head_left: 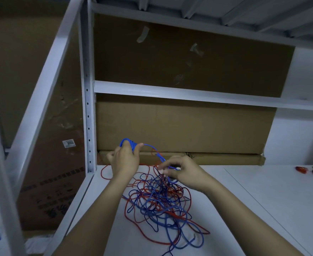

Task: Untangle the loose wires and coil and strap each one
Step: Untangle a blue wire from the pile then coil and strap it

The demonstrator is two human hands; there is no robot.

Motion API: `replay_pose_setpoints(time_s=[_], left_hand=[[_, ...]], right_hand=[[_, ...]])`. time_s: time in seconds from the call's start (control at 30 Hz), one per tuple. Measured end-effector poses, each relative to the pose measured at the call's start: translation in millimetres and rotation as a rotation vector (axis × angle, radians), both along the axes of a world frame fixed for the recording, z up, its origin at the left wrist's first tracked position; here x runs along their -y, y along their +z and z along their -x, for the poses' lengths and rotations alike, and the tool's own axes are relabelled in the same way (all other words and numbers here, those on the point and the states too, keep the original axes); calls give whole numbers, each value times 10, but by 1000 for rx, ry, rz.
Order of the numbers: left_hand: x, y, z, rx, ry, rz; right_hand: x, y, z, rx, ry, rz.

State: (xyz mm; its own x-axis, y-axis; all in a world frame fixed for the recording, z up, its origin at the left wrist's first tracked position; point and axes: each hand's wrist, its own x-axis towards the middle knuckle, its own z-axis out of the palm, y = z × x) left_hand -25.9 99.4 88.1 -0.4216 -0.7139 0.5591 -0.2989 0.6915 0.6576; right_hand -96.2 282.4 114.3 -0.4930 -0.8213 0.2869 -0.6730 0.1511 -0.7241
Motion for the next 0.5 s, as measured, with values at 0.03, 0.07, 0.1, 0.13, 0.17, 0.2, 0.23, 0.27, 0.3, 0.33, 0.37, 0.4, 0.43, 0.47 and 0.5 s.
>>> replay_pose_setpoints(time_s=[0.03,0.07,0.1,0.13,0.17,0.2,0.23,0.27,0.3,0.33,0.37,0.4,0.43,0.47,0.5], left_hand=[[22,-1,-20,-5,3,-5],[43,-4,-42,0,4,-1],[54,-8,-59,7,5,11],[52,-13,-69,8,7,25],[38,-20,-73,7,10,35],[20,-26,-70,3,12,37],[7,-33,-66,-5,12,30],[5,-36,-62,-17,12,19],[19,-34,-62,-28,15,8],[47,-29,-66,-35,21,-4],[82,-25,-75,-35,28,-14],[117,-23,-84,-26,37,-14],[144,-23,-94,-10,44,-3],[161,-30,-108,9,49,9],[172,-43,-124,24,53,15]], right_hand=[[9,-42,4,99,15,74],[21,-82,5,232,30,170],[31,-110,-6,408,36,277],[45,-127,-20,620,49,374],[68,-135,-37,869,63,453],[95,-137,-55,1096,74,500],[119,-141,-71,1268,86,508],[142,-153,-73,1369,91,483],[159,-157,-75,1414,85,441],[172,-171,-60,1408,67,397],[180,-182,-40,1377,37,358],[181,-192,-8,1322,-16,330],[177,-189,20,1244,-82,311],[174,-194,52,1118,-157,292],[165,-197,77,938,-227,264]])
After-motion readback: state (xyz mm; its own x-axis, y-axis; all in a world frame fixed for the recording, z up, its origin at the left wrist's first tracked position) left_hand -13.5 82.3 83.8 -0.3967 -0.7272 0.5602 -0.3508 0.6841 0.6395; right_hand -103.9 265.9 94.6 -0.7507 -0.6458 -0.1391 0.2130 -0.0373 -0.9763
